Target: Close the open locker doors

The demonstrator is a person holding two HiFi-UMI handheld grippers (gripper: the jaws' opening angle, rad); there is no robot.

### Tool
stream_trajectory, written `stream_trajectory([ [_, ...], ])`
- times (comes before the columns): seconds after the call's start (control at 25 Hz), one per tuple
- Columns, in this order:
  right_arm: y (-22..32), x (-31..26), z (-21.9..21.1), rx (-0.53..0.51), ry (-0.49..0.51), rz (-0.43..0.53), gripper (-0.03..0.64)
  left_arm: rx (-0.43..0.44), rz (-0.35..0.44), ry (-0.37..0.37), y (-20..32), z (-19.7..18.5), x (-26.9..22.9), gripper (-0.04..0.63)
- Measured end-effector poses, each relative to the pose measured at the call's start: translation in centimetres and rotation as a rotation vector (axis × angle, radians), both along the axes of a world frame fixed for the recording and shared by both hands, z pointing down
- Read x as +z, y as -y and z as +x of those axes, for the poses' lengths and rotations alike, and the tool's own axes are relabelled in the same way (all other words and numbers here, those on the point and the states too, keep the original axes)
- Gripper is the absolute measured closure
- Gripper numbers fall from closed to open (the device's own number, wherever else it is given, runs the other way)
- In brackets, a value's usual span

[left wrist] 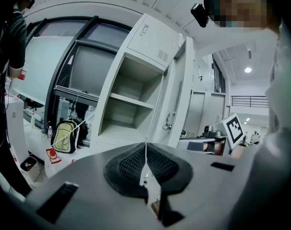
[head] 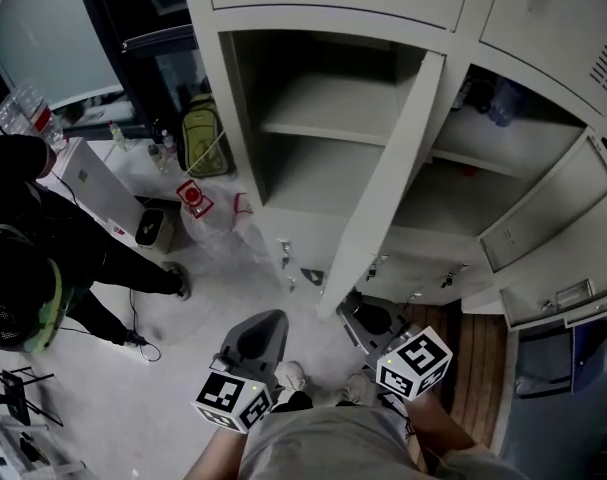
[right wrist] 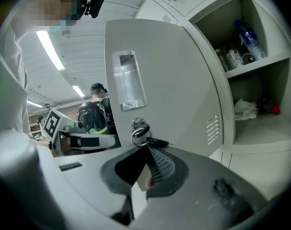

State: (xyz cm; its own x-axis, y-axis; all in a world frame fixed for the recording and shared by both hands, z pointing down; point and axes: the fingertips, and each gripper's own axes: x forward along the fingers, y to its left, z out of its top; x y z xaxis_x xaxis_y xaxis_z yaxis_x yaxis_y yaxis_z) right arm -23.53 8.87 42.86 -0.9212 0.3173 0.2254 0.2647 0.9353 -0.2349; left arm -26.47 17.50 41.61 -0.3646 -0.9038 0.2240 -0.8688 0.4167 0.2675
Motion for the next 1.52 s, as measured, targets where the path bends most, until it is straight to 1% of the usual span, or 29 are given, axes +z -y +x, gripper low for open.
stream_trajectory([
  [0.32,-1.5,0.4,-2.8,-0.029,0.007,0.015,0.589,-0.031,-0.004,-0.01,-1.9,-2.2,0.5,0.574],
  [0.6,-1.8,0.3,-5.0,-0.031,-0.007,0.028,0.589,-0.048,-0.001,-0.016,-2.9,-3.8,0.7,0.574],
  [1.24,-2.3,0.4,-10.1,-0.06,-0.006,0.072,0.589,-0.084,-0.007,-0.03,-5.1,-6.7,1.6,0.574],
  [1.52,-2.3,0.6,-12.5,-0.077,0.002,0.089,0.589,-0.088,-0.011,-0.03,-5.2,-7.8,1.9,0.574],
])
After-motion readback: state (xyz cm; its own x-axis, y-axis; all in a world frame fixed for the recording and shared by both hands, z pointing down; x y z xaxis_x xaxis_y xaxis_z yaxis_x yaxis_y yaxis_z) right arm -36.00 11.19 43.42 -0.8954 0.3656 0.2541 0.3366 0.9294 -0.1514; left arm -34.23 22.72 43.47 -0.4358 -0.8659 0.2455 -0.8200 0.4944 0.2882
